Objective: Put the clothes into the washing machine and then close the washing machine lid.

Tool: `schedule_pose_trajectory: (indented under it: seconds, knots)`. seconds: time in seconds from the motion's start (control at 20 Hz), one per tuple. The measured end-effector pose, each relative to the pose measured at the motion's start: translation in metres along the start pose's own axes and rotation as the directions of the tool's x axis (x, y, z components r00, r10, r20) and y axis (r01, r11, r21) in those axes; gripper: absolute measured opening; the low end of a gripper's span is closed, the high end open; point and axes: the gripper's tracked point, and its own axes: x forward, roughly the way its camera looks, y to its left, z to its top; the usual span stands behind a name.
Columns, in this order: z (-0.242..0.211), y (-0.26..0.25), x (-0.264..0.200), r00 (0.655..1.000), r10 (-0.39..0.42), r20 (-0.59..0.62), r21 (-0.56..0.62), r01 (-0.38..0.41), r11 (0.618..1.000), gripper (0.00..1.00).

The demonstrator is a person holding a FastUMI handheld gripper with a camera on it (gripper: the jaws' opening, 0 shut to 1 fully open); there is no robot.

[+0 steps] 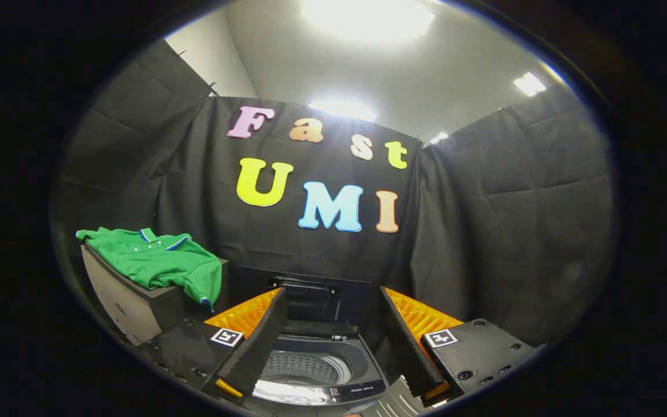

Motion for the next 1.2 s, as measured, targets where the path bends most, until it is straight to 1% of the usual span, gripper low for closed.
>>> schedule_pose_trajectory:
  seconds: [0.2,0.6,0.85,1.0,1.2]
  knots:
    - [-0.002,0.001,-0.004,1.0,0.007,-0.007,-0.007,-0.007,1.0,0.98]
    - [0.005,0.001,-0.006,1.0,0.004,0.005,0.017,-0.004,1.0,0.98]
    - [0.011,0.008,-0.006,1.0,0.017,0.021,0.025,-0.017,1.0,0.98]
    - [0.01,0.016,-0.004,0.999,0.044,0.026,0.04,-0.045,0.998,0.98]
    - [0.002,0.026,0.007,0.991,0.135,0.015,0.058,-0.136,0.989,0.98]
